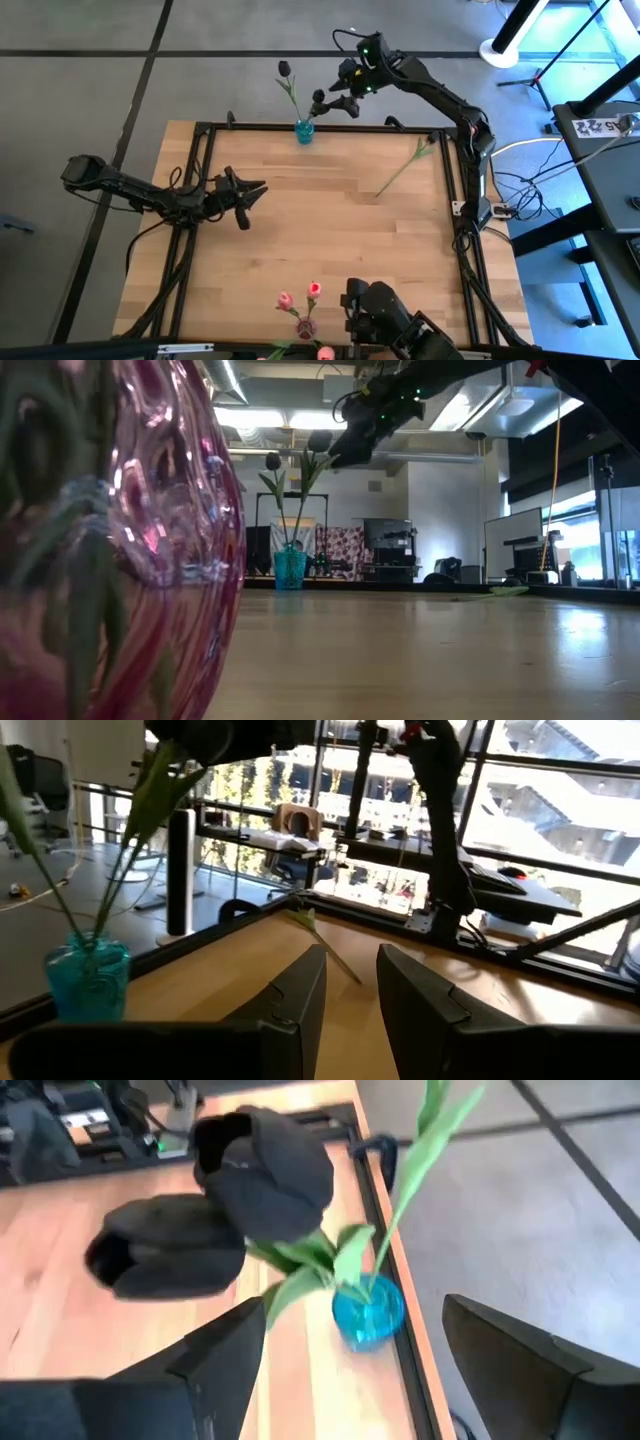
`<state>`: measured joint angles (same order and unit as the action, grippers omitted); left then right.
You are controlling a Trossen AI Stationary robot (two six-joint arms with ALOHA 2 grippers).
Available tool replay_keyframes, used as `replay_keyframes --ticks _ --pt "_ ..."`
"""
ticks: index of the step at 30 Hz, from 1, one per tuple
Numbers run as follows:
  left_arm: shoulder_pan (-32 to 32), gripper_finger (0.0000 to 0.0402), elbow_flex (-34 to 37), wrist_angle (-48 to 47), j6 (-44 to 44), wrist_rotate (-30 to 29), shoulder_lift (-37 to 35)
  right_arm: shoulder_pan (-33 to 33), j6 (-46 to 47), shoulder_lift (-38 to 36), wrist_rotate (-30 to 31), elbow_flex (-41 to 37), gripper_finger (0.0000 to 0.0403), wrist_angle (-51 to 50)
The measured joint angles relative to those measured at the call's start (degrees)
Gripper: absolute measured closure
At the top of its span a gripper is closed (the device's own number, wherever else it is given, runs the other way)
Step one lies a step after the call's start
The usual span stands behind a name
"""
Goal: Sort flowers into vase by color
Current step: Put the bottom black flower into the blue vase, then put the black flower into the blue vase
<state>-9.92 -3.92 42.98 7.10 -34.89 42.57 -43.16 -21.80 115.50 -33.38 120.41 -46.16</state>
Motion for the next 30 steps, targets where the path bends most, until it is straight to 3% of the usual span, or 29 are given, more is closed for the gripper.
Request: replay_keyframes --ticks 4,7,12,16,23,26,30 --pt "-2.19 0.0312 0.0 -0.09 -0.2 0.04 -0.02 0.0 -0.81 0.0 2.89 3.45 0.0097 -11.33" --pt "-4.0 0.0312 0.0 -0.35 -0.21 0.08 -0.01 -0.17 0.64 -0.34 8.81 4.33 0.01 -20.59" --pt "-7.09 0.0312 0.0 -0.48 -0.23 0.04 -0.02 -2.57 9.2 -2.9 13.69 -0.55 0.012 -30.19" --pt "-9.53 0.0312 0.0 -0.75 -0.23 0.05 0.0 -3.89 18.42 -8.0 19.75 -14.05 0.0139 -26.89" --pt "-11.89 0.0312 0.0 -1.6 -0.1 0.06 0.02 -6.42 40.8 -17.12 36.37 -44.55 0.0174 -9.46" --pt "-11.88 0.0312 0.0 -3.21 1.68 0.06 0.04 -8.91 47.0 -17.18 40.36 -52.32 0.0187 -9.46" --pt "-11.88 0.0312 0.0 -5.86 4.6 0.24 0.07 -12.54 54.44 -17.2 45.57 -58.74 0.0205 -1.25"
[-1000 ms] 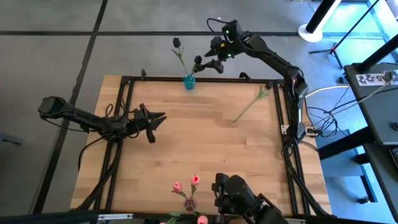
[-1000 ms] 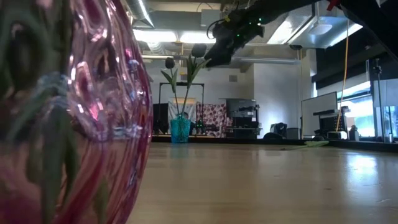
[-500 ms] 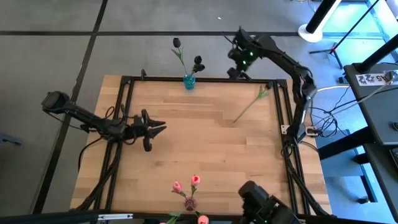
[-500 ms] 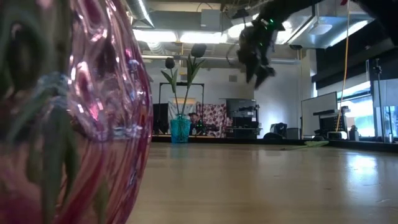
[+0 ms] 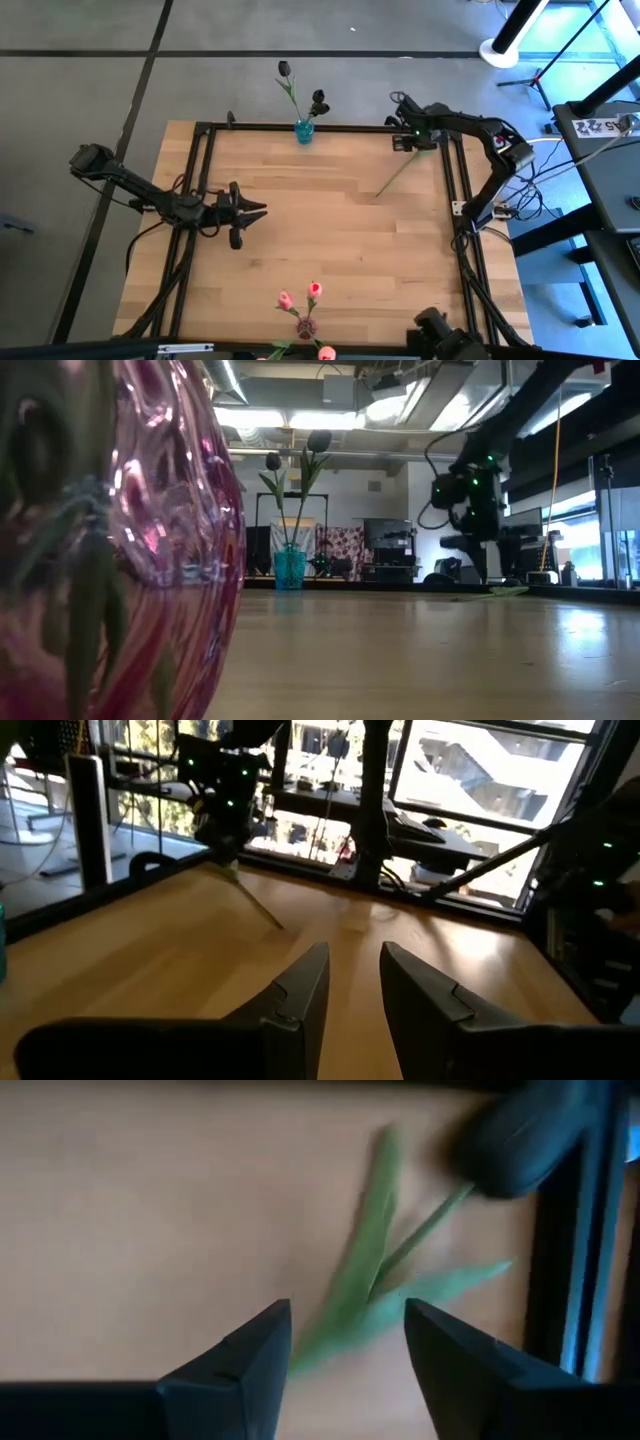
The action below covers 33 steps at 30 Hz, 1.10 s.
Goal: Sort flowers into vase by color
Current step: Put the black flower into the blue vase
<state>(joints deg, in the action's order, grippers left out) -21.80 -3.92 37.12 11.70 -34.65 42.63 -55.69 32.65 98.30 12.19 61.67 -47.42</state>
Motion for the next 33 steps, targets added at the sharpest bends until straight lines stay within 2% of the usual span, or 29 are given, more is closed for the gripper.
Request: replay_keyframes --ticks 4,6,11,19,26,29,33 --pt "-0.42 0.0312 0.0 -0.77 2.73 3.22 0.0 -4.08 9.07 0.06 1.79 -2.88 0.0226 9.02" --pt "-1.14 0.0312 0.0 -0.61 3.1 3.92 0.0 -4.56 13.36 0.31 5.18 -2.86 0.0235 9.68" --pt "-2.45 0.0309 -0.02 0.34 4.88 3.95 0.0 -4.06 19.43 0.65 5.83 -2.69 0.0259 9.29" --pt "-4.82 0.0261 -0.02 0.27 6.32 3.89 0.13 0.5 24.12 4.89 10.81 -2.74 0.0295 6.49" --pt "-6.78 0.0248 -0.02 -0.23 7.12 3.93 0.13 2.02 26.26 5.57 9.45 -3.15 0.0301 5.78" --pt "-6.9 0.0248 -0.02 -0.3 7.22 3.9 0.13 4.26 27.67 5.46 8.63 -4.28 0.0324 7.34" --pt "-6.85 0.0248 -0.02 -0.61 7.58 3.88 0.13 8.93 27.75 5.37 9.39 -5.07 0.0383 8.37"
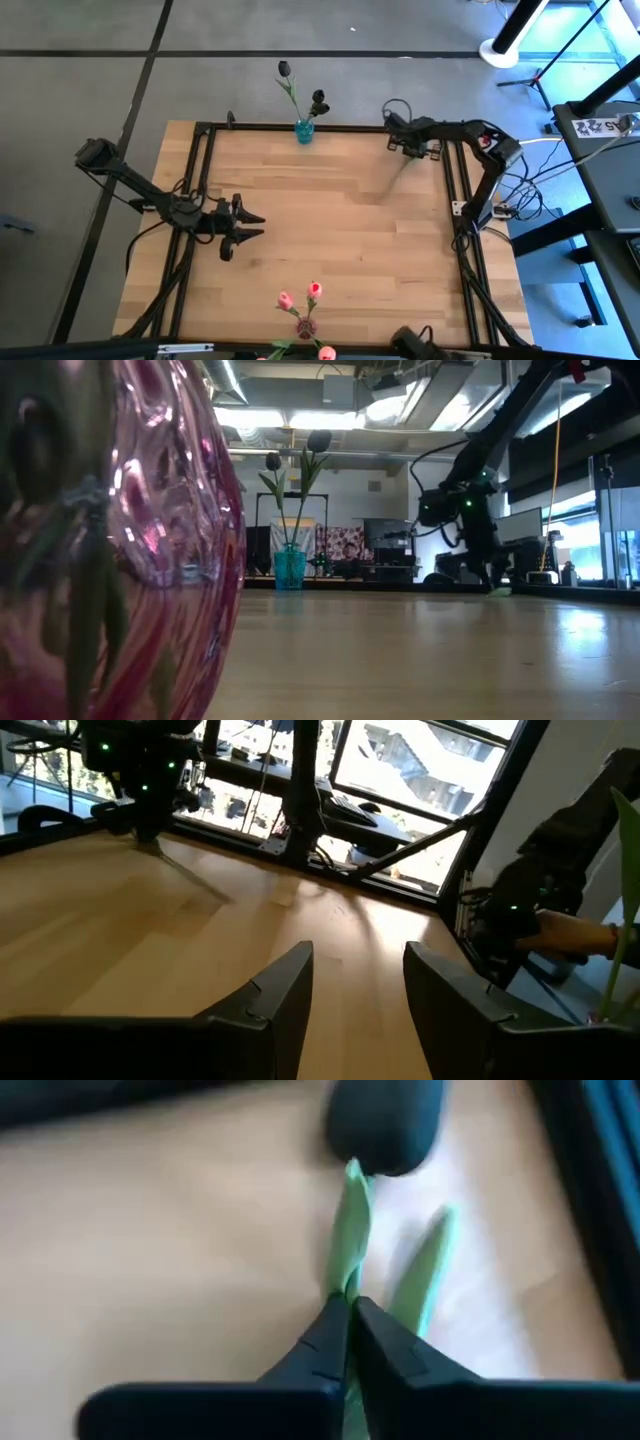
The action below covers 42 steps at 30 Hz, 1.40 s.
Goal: Sort flowers into vase by color
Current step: Put the black flower into the blue vase
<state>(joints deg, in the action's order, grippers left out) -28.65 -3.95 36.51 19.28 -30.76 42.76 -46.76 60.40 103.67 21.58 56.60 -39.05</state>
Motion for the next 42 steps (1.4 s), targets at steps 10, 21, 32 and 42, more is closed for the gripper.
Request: replay_keyframes --ticks 10,21,32,42 --pt "-0.07 0.0248 0.0 -0.37 1.28 -0.01 0.02 15.87 -6.7 -13.3 -0.08 -0.33 0.0397 0.26" --pt "-4.5 0.0248 -0.02 18.15 -12.82 0.46 6.19 52.35 -34.06 -20.89 10.32 -0.14 0.0401 39.49" --pt "-1.02 0.0248 -1.37 51.34 -30.89 8.82 25.56 59.17 -57.71 -12.71 -4.38 -0.16 0.0402 71.95" --pt "8.65 0.0248 -15.83 51.86 -35.38 12.67 39.5 56.75 -62.35 -8.2 -20.32 -0.14 0.0402 80.11"
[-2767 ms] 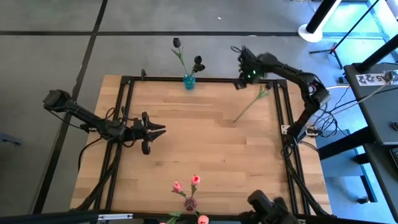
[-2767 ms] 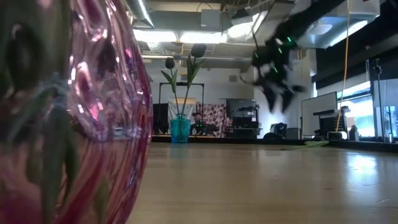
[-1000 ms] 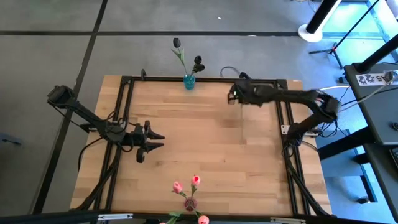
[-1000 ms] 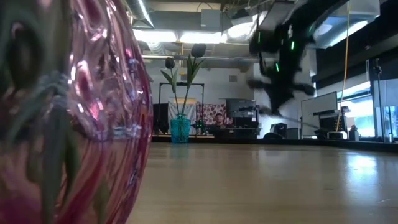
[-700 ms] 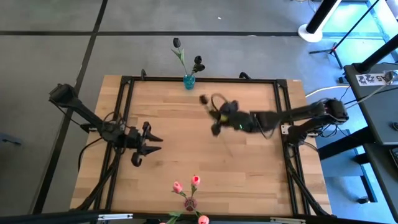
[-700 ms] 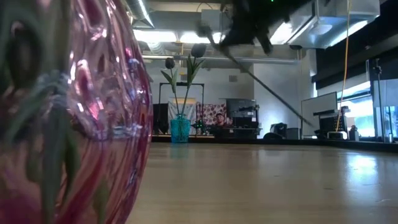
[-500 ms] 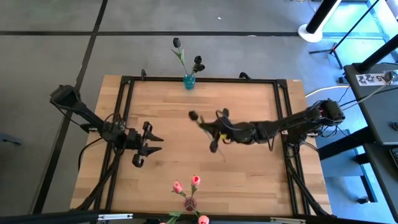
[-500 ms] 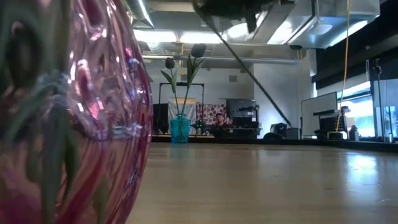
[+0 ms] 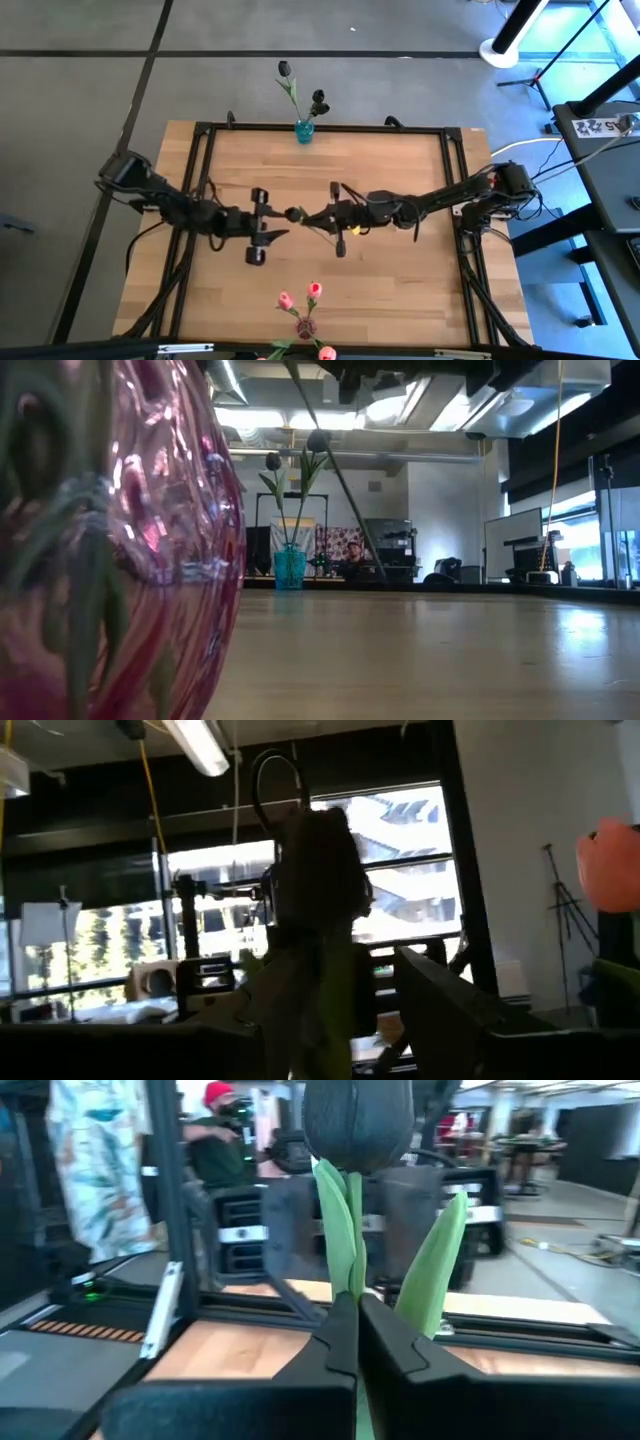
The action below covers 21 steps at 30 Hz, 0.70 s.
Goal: Sort flowers into vase by color
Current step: Put the black flower into the blue vase
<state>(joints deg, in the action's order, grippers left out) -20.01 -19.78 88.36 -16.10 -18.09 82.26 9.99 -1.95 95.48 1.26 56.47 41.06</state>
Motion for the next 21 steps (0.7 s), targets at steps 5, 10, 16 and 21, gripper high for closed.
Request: replay_keyframes --ticks 5,10,16,21 --pt "3.29 0.0248 -2.2 -0.03 3.37 7.32 3.44 0.21 -0.04 0.03 -0.76 0.0 0.0402 0.44" --pt "5.16 0.0248 -5.59 -0.03 5.46 9.82 7.74 -0.38 -0.94 0.03 0.06 0.0 0.0402 -0.06" --pt "5.13 0.0269 -6.61 0.5 8.4 10.06 8.11 -0.21 -1.21 0.03 1.55 0.0 0.0402 -0.5" --pt "5.5 0.036 -7.62 -0.43 9.94 7.51 8.0 -0.21 -1.23 0.03 1.65 0.0 0.0399 -0.66"
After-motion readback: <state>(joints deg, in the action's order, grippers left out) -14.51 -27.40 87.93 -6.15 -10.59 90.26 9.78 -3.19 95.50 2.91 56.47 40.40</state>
